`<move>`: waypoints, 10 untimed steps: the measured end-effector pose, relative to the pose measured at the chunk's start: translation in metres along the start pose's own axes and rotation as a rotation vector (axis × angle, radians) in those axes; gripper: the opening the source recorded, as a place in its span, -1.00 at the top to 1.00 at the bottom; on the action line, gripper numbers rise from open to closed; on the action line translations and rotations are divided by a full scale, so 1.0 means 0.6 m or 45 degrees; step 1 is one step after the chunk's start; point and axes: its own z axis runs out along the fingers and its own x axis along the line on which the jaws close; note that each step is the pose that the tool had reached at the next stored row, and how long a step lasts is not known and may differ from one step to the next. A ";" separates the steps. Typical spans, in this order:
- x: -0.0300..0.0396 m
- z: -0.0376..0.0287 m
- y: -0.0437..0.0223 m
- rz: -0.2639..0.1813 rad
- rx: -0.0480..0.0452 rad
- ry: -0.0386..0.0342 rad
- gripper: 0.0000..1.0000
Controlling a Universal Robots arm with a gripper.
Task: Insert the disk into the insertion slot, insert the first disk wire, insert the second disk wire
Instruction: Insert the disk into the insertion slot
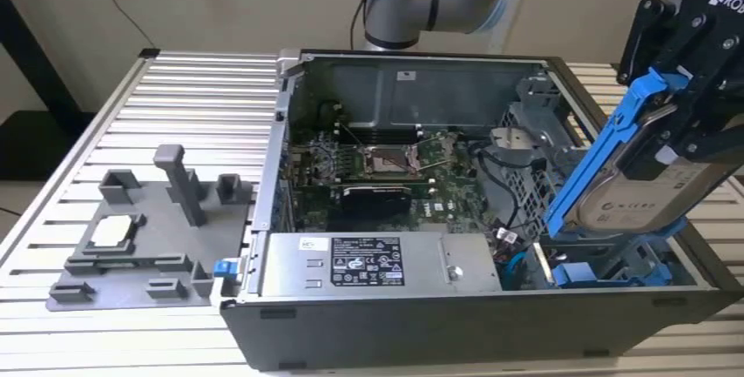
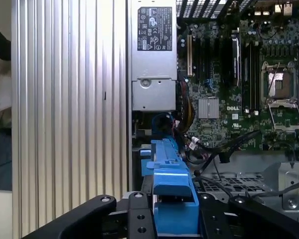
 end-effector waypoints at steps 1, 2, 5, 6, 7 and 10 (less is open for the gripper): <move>0.000 0.003 0.000 0.000 0.000 0.0000 0.35; 0.000 0.006 0.000 0.000 0.001 0.0001 0.35; 0.000 0.014 -0.001 0.000 0.002 -0.0003 0.35; 0.000 0.016 -0.001 0.000 0.002 -0.0005 0.35; 0.000 0.018 -0.002 0.000 0.002 -0.0010 0.35; 0.000 0.023 -0.005 0.000 0.003 -0.0040 0.35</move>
